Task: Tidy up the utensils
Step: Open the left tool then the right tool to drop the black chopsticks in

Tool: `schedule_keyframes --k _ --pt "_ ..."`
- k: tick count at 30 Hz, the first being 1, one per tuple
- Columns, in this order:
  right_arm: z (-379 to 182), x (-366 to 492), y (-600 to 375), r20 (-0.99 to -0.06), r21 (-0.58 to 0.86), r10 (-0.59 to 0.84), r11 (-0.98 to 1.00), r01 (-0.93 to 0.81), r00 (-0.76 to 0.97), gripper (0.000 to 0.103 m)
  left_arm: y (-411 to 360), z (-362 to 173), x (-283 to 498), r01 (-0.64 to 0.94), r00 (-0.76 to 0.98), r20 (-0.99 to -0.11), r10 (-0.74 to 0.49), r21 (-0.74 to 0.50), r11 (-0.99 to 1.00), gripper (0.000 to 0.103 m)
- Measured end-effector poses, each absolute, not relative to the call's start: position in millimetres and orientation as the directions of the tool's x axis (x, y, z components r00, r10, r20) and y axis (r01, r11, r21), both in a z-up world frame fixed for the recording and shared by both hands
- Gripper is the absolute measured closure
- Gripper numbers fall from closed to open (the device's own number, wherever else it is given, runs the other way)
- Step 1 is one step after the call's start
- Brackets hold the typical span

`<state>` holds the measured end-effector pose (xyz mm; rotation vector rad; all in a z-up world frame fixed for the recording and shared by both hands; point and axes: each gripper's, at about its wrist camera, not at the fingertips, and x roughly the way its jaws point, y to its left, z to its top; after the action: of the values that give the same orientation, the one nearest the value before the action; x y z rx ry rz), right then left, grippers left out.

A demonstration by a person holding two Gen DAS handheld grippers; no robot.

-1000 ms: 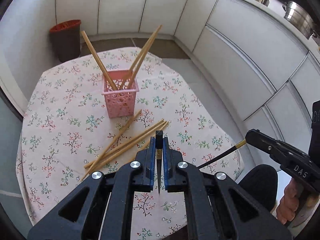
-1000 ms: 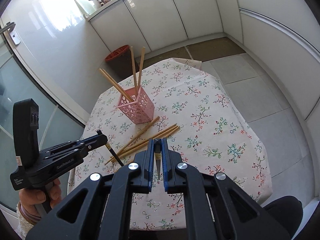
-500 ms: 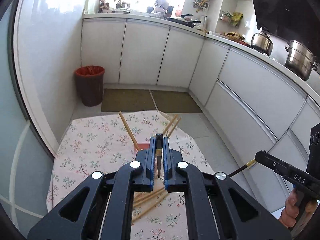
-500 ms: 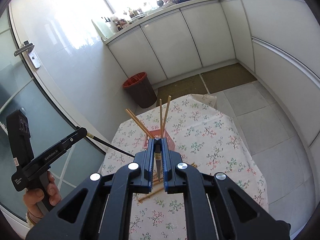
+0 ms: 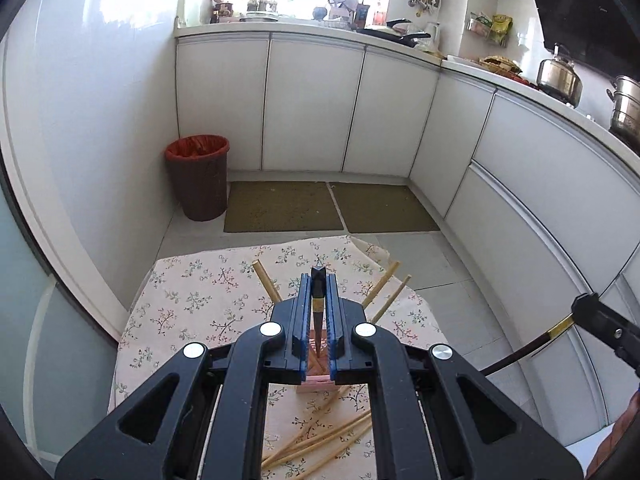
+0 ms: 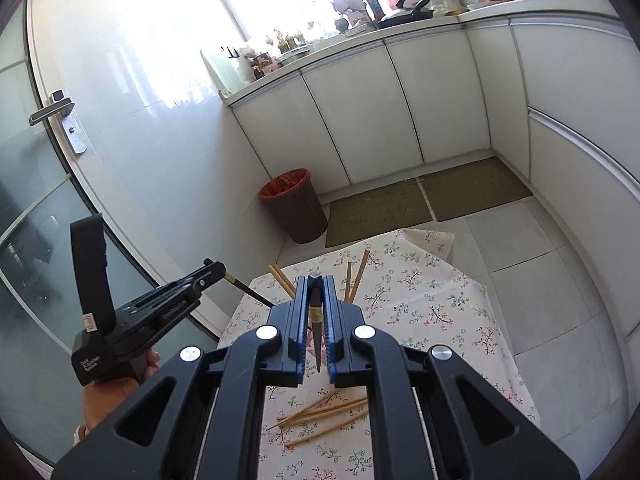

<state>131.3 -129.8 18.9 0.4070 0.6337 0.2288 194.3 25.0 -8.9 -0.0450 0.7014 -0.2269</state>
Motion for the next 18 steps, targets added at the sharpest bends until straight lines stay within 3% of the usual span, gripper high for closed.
schedule_keyframes --k 4,6,7,10,14,18 --pt "13.1 148.0 -124.2 -0.533 0.431 0.326 0.899 -0.081 0.781 0.096 21.2 -48.9 211.9 0.193 0.677 -0.702 -0.223 -0.124 0.973 0.096" --pt "11.0 155.7 -119.0 -0.533 0.421 0.320 0.903 -0.083 0.783 0.096 24.1 -63.6 215.8 0.198 0.645 -0.720 -0.257 -0.167 0.966 0.081" --pt "10.3 159.3 -116.0 -0.531 0.414 0.317 0.906 -0.087 0.786 0.096 27.2 -64.7 216.3 0.189 0.641 -0.720 -0.266 -0.189 0.964 0.079" --pt "7.6 170.3 -105.9 -0.530 0.392 0.304 0.916 -0.090 0.792 0.096 44.3 -51.4 211.3 0.162 0.672 -0.679 -0.296 -0.255 0.953 0.075" --pt "1.5 187.4 -93.9 -0.540 0.359 0.280 0.929 -0.083 0.794 0.096 70.3 -23.9 196.4 0.124 0.744 -0.600 -0.294 -0.308 0.943 0.059" --pt "-5.9 203.0 -80.9 -0.555 0.319 0.253 0.945 -0.078 0.792 0.096 89.6 -18.6 192.1 0.090 0.763 -0.581 -0.284 -0.338 0.937 0.059"
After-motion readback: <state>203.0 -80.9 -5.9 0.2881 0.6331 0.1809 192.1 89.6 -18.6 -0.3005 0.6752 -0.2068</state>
